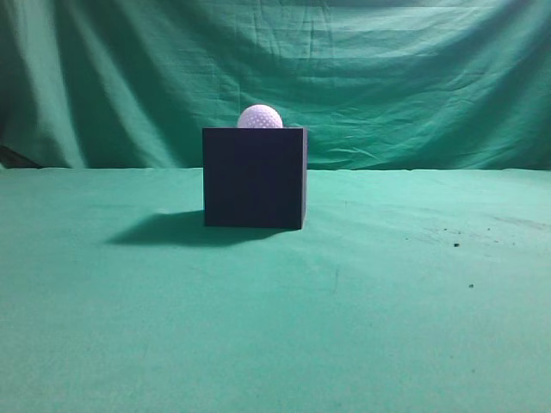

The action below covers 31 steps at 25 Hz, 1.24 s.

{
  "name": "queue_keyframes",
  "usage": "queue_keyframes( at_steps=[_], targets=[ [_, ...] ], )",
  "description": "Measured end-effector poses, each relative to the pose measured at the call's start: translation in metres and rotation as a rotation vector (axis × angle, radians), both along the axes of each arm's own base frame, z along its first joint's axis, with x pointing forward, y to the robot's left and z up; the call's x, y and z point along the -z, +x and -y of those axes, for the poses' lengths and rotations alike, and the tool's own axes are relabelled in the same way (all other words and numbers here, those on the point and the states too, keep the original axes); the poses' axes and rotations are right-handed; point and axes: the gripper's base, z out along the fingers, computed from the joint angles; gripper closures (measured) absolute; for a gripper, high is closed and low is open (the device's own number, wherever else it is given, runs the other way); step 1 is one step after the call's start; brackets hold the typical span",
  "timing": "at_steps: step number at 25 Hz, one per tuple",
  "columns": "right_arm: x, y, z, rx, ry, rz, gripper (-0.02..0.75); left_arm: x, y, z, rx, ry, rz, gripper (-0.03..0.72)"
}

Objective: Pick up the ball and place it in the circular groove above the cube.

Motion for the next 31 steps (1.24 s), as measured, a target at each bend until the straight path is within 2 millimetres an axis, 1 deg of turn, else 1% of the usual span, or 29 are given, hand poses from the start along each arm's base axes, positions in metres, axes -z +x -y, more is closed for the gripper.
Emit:
queue_keyframes(
  at_steps=[4,7,11,13,21,31],
  targets=[
    [0.047,-0.011,0.009,0.115,0.034,0.030,0.738,0.000,0.000,0.000,0.000,0.000,0.000,0.688],
    [0.076,-0.016,0.012,0.164,0.067,0.034,0.738,0.000,0.000,0.000,0.000,0.000,0.000,0.688],
    [0.106,-0.016,0.014,0.206,0.086,0.005,0.738,0.000,0.000,0.000,0.000,0.000,0.000,0.688],
    [0.111,-0.016,0.014,0.214,0.093,-0.010,0.738,0.000,0.000,0.000,0.000,0.000,0.000,0.688],
    [0.114,-0.017,0.013,0.215,0.097,-0.048,0.738,0.000,0.000,0.000,0.000,0.000,0.000,0.688],
    [0.115,-0.017,0.013,0.215,0.093,-0.057,0.738,0.000,0.000,0.000,0.000,0.000,0.000,0.688]
  ],
)
